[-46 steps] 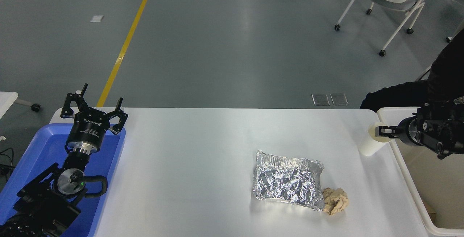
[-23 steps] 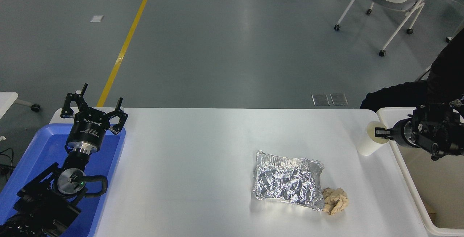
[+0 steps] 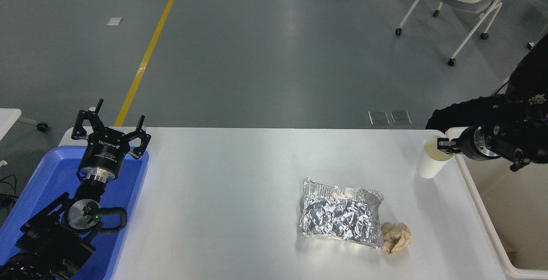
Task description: Pick up paper cup place in dustbin
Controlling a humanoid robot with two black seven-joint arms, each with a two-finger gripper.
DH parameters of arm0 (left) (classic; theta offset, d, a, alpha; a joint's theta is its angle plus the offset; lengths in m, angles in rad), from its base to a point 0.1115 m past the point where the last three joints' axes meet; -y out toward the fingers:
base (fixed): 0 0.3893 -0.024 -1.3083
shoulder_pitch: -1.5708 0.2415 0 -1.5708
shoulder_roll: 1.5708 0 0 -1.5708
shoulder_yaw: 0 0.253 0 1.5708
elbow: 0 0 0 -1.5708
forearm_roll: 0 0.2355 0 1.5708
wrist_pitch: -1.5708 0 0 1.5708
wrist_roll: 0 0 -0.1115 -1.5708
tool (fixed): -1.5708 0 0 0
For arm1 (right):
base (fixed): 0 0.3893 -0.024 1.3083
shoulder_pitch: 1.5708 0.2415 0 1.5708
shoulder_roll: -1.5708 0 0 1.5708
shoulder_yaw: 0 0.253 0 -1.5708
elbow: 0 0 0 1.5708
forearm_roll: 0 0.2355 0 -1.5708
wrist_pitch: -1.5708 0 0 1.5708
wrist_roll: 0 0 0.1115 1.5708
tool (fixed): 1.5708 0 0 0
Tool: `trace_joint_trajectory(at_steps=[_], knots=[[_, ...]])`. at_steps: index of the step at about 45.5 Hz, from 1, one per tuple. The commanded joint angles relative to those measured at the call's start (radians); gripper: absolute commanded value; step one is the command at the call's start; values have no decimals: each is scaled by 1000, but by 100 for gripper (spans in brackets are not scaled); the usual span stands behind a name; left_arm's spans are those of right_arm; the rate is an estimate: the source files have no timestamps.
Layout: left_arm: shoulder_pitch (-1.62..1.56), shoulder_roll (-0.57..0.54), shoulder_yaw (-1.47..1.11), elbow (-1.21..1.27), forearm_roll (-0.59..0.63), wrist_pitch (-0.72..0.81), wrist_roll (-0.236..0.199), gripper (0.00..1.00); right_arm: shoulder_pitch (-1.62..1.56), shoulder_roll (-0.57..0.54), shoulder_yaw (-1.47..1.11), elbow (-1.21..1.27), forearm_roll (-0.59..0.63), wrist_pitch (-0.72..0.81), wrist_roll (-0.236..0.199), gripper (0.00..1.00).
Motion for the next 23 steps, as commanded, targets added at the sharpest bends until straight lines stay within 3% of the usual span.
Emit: trace_joint_trajectory(at_steps=[1,23], knots=[[0,0,2,1,0,0,0,100,389,-90,-156,262,-6,118,9,0],[0,0,2,1,0,0,0,100,756,-42,-291,409,-5,242,3,0]])
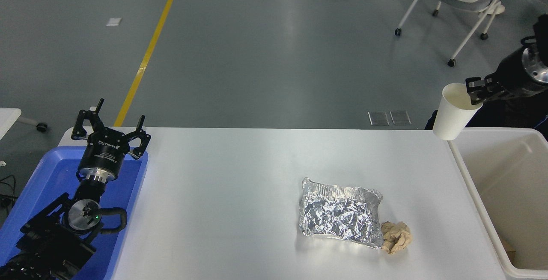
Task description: Pick up paper cup place in dustbin
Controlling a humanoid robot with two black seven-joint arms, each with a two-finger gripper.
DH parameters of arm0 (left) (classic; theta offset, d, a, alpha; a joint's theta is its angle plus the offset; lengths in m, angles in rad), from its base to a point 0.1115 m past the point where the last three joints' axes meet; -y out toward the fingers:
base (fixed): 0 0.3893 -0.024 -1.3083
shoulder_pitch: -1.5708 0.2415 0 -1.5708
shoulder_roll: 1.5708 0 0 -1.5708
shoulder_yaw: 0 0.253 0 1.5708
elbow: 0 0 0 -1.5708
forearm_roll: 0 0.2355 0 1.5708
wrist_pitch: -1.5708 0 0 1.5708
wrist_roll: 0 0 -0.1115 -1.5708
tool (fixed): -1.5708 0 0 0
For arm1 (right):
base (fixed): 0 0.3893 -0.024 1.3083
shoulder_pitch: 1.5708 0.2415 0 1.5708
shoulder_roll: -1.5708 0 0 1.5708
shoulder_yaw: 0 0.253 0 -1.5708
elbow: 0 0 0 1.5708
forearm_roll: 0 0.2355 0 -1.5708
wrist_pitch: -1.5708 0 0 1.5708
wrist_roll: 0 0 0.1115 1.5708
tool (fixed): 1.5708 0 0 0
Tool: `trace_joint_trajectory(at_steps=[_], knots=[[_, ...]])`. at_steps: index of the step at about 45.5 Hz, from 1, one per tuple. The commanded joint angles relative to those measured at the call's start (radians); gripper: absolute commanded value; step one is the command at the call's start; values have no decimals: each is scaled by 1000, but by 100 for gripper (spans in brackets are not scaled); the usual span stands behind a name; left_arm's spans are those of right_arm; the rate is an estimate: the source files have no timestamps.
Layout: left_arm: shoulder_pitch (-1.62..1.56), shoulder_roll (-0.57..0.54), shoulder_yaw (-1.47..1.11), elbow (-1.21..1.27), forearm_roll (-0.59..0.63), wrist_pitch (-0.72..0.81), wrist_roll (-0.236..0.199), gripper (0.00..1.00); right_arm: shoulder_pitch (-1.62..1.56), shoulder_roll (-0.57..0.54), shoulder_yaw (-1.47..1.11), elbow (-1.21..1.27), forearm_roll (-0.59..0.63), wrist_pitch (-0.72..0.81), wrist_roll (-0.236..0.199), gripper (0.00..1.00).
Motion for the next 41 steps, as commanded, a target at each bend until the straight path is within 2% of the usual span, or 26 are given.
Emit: trace_joint_trajectory(at_steps=[1,18,29,34,41], knots=[[0,0,-1,0,0,0,0,100,167,15,-71,77,2,41,-3,0],[0,0,0,0,0,0,0,100,263,-43,-155,91,-4,41,-1,0],[0,0,0,-1,0,0,0,100,205,-243,-177,19,-162,7,-1,0],[0,0,0,0,0,0,0,100,90,-333,-158,-81,-165,-74,-1,0],[0,0,0,-1,0,0,0,100,-132,-427,-109,-217,-158,-264,5,0]])
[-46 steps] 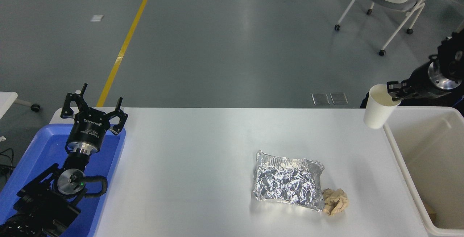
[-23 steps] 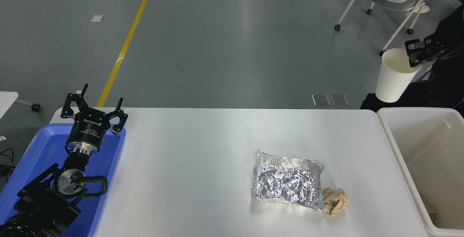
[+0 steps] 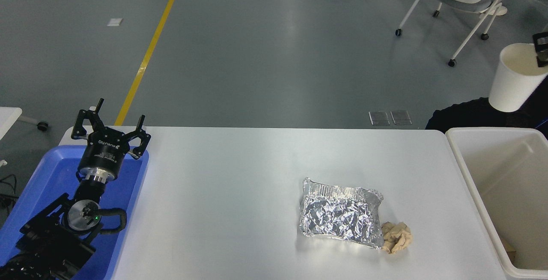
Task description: Pick up paper cup place in dustbin
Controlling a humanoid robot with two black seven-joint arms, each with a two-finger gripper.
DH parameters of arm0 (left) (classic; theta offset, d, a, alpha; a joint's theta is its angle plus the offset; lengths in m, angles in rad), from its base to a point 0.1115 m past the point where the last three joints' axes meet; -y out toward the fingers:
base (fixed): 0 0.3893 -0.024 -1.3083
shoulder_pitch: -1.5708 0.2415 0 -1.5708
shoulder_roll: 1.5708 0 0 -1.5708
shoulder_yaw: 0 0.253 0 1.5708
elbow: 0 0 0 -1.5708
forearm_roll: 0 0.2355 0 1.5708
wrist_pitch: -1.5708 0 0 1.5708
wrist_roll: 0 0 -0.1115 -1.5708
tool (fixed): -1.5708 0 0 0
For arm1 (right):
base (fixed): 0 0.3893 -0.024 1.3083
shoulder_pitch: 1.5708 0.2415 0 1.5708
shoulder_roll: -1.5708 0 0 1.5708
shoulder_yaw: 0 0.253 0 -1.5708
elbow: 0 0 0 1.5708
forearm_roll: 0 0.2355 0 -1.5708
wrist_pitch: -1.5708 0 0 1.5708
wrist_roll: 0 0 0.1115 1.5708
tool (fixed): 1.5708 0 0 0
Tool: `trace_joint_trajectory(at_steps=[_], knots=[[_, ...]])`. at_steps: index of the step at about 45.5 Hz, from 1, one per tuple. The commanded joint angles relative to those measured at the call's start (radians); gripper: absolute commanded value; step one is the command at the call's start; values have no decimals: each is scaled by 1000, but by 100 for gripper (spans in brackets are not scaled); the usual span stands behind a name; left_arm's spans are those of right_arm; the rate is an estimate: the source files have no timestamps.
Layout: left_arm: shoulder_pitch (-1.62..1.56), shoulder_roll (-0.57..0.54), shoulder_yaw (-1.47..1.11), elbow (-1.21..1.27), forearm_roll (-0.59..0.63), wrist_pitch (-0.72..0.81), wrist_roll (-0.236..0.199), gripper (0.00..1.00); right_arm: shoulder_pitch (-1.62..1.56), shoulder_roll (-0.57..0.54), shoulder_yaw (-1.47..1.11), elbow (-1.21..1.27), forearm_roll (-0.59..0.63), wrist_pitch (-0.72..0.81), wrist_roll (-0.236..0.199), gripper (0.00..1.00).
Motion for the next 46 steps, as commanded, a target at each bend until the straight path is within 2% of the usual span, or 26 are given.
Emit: trace_joint_trajectory(at_steps=[1,5,13,24,30,36,46], knots=[[0,0,0,0,0,0,0,100,-277,-174,64,-186,-18,-222,6,0],[0,0,0,0,0,0,0,100,-454,-207,159,-251,-9,-304,6,0],[-2,0,0,-1,0,0,0,100,-880,-196,476,-379,83,-410,3,0],[-2,0,0,0,0,0,0,100,-1357,-46,969,-478,129,-503,-9,0],[-2,0,0,-1,0,0,0,100,-1459,54,1113,-553,150,-529,-14,0],[-2,0,-1,-1,0,0,0,100,-1505,125,1145,-602,158,-546,-12,0],[-2,0,0,0,0,0,0,100,-1540,187,1173,-650,158,-562,-12,0]])
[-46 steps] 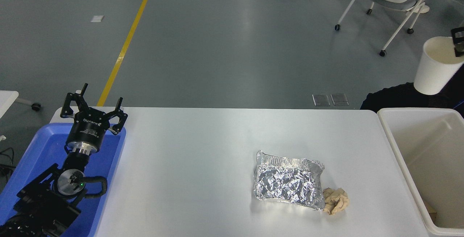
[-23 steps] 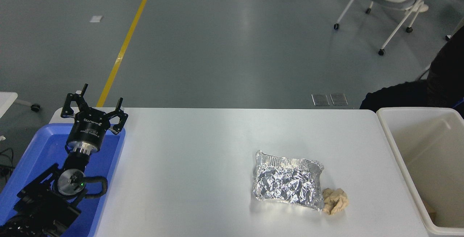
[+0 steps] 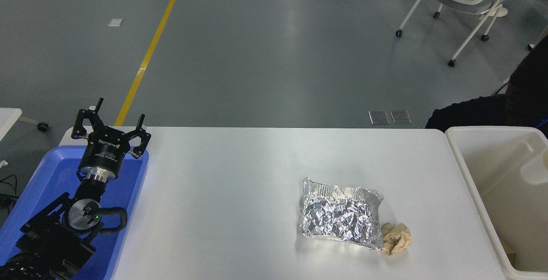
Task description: Pick up paper cup place in dustbin
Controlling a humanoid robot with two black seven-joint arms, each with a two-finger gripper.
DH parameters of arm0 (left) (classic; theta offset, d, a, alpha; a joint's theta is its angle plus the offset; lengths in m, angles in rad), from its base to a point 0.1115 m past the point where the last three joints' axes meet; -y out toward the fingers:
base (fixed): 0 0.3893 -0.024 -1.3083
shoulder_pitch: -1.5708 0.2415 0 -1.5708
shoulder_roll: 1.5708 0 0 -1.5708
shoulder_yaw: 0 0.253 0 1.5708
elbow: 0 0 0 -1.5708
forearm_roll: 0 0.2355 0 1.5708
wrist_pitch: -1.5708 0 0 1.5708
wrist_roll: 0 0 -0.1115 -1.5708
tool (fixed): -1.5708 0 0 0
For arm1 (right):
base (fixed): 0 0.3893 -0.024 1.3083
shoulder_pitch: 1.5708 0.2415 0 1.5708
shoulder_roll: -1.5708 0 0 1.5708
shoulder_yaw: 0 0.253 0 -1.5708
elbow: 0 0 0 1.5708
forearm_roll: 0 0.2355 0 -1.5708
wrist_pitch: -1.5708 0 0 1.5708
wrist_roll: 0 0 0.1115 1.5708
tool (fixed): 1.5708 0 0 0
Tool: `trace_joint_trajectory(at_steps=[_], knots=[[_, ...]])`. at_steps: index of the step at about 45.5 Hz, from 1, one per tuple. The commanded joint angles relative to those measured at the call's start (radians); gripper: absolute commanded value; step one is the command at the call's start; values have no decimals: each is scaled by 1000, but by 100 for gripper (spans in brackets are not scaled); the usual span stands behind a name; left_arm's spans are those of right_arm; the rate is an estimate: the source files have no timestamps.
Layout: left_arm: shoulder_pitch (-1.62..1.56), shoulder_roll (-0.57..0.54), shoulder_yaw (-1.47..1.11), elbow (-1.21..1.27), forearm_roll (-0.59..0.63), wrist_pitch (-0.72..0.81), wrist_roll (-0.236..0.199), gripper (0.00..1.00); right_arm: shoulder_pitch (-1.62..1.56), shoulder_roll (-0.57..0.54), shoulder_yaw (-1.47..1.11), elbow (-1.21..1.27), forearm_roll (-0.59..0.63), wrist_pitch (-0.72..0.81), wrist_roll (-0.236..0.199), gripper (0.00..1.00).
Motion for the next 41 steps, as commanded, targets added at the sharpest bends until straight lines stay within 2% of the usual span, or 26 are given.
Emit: trace_joint_trajectory(at_steps=[1,14,15,16,17,18,35,38,41], knots=[[0,0,-1,0,0,0,0,100,-97,89,90,-76,10,-32,-1,0],[0,0,0,0,0,0,0,100,-88,87,90,-87,10,-34,-1,0],[0,0,-1,0,0,0,0,100,-88,87,90,-87,10,-34,-1,9],[0,0,-1,0,0,0,0,100,-86,86,90,-87,10,-32,-1,31],[0,0,0,0,0,0,0,100,-86,86,90,-88,10,-31,-1,70],[0,0,0,0,0,0,0,100,-86,86,90,-88,10,-29,-1,100],[-1,0,2,0,0,0,0,100,-71,83,72,-59,5,-6,0,100],[-1,0,5,0,0,-2,2,100,-7,63,38,-1,-4,10,0,100],[-1,0,5,0,0,-2,2,100,113,-7,-58,141,-6,33,-3,100]])
